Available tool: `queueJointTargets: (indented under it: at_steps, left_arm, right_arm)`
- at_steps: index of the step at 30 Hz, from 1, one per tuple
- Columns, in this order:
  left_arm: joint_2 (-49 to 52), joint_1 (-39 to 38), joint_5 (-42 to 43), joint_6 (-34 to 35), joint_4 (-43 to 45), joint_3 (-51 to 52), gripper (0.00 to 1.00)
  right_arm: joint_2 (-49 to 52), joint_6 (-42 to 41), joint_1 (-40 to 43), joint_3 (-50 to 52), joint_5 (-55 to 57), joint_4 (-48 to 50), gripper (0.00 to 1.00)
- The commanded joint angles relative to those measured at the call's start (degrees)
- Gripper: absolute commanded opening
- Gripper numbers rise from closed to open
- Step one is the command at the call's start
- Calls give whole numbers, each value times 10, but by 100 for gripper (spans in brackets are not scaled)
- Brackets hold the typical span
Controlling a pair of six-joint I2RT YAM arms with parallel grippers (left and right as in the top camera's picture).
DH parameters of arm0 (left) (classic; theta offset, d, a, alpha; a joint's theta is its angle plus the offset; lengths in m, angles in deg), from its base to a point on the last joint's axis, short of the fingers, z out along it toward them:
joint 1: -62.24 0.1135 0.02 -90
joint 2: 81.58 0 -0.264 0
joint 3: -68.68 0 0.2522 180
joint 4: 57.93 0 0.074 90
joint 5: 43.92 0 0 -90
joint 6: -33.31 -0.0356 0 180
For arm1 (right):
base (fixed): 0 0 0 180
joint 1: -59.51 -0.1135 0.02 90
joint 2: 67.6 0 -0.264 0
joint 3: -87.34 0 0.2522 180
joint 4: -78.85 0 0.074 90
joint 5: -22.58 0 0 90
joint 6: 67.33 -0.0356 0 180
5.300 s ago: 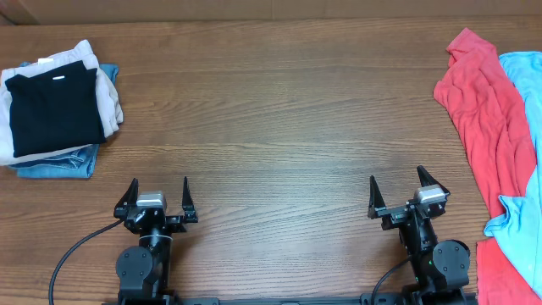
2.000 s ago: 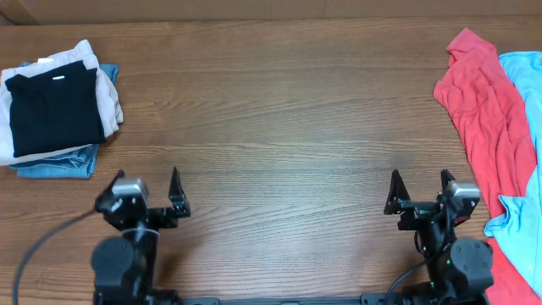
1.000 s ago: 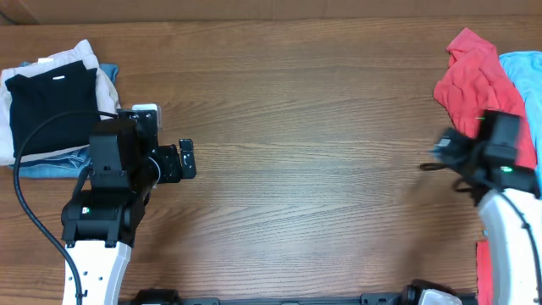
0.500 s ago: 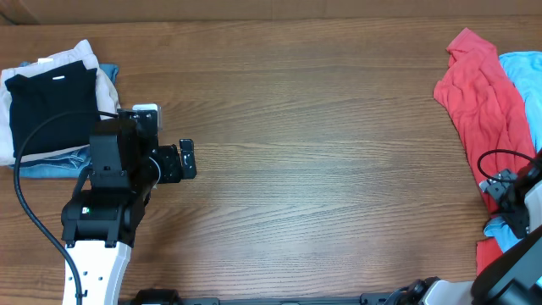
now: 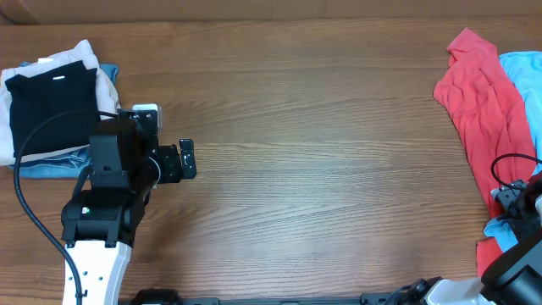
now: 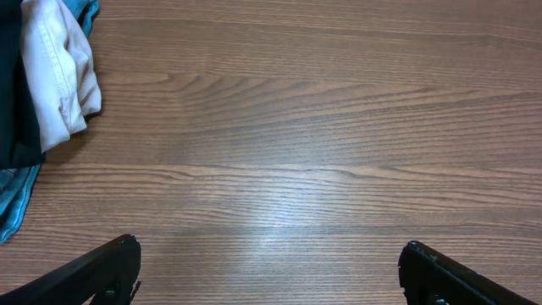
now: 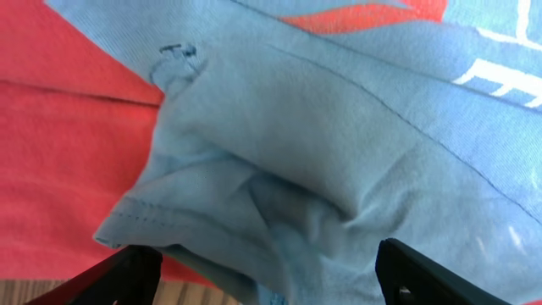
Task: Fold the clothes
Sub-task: 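Grasp the light-blue T-shirt in the pile with the right gripper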
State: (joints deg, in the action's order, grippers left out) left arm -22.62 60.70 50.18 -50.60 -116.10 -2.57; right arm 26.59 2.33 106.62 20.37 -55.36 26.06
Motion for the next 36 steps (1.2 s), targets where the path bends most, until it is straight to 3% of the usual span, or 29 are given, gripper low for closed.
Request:
queueJointTargets:
  at_steps: [1, 11, 26, 33, 36]
  left_arm:
    - [1, -4, 6, 8, 1, -16, 100]
    - [1, -4, 6, 8, 1, -16, 100]
    - [1, -4, 6, 8, 1, -16, 100]
    - [1, -4, 6, 8, 1, -16, 100]
    - [1, -4, 6, 8, 1, -16, 100]
  right_arm:
    - [2, -7, 2, -15, -16, 9, 82]
    - [5, -7, 2, -10, -35, 22, 59]
    - [7, -7, 2, 18, -44, 56, 58]
    - [28, -7, 2, 18, -44, 55, 49]
    - [38, -7, 2, 18, -47, 56, 38]
